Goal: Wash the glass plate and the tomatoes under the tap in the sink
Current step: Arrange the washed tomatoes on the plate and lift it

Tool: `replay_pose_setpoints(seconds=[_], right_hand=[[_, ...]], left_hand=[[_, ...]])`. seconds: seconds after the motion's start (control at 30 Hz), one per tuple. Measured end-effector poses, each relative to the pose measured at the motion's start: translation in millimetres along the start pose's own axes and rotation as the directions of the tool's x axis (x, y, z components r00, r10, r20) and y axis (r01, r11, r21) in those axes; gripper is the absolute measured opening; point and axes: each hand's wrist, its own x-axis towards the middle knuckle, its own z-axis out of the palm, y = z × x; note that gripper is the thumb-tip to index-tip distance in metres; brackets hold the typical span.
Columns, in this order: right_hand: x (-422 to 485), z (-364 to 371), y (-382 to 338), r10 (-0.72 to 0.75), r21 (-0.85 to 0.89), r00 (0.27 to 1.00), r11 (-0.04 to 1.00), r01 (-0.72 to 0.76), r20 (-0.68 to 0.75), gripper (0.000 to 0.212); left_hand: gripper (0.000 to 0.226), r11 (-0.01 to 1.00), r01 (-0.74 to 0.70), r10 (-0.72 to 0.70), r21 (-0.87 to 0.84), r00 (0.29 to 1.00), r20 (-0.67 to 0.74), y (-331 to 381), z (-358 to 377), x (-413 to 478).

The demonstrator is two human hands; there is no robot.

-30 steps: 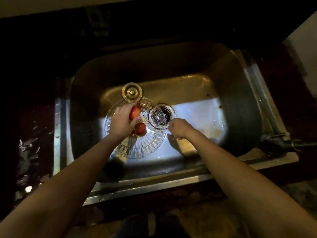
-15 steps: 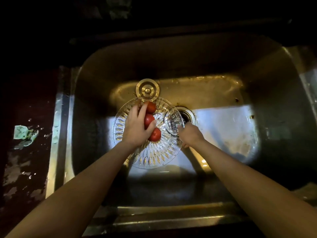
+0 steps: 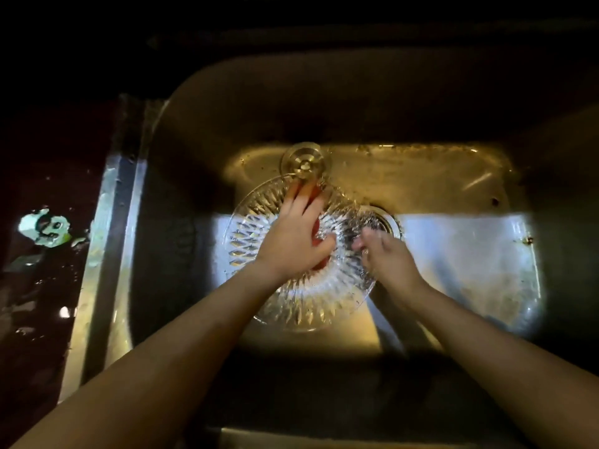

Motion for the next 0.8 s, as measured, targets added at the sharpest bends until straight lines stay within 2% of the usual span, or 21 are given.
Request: replay_pose_setpoints(seconds=[0.07, 0.17, 0.27, 0.4, 0.57, 0.73, 0.8], right_hand=[[-6, -7, -14, -0.025, 0.108, 0.999, 0.994, 0.027, -0.022, 0.037], [-14, -28, -36, -0.008, 0.116, 0.998, 0.993, 0.016, -0.064, 0.036], [-24, -60, -62, -0.014, 0.030, 0.997, 0.999, 0.016, -0.071, 0.035], [-27, -96, -90, -0.048, -0.119, 0.998, 0.992, 0.043, -0.044, 0.035], [-11, -116, -109, -0.029, -0.218, 0.999, 0.976, 0.021, -0.035, 0.039], [-12, -111, -124, -0.042, -0.283, 0.999, 0.959, 0.032, -0.028, 0.030], [-16, -107, -130, -0.048, -0.304, 0.999, 0.952, 0.038, -0.025, 0.035]], left_hand=[[0.068, 0.997, 0.029, -0.029, -0.070, 1.000, -0.002, 6, -11, 2], [0.068, 0.979, 0.032, -0.035, -0.199, 0.999, -0.013, 23, -24, 0], [0.063, 0.943, 0.005, -0.028, -0.332, 0.998, -0.063, 47, -28, -2], [0.065, 0.882, 0.034, -0.086, -0.469, 0.992, -0.090, 73, -24, -4], [0.065, 0.765, 0.092, -0.128, -0.637, 0.992, -0.011, 86, -31, -2], [0.063, 0.718, 0.098, -0.131, -0.689, 0.991, 0.005, 82, -47, -5], [0.060, 0.706, 0.093, -0.123, -0.702, 0.992, 0.008, 82, -52, -8]])
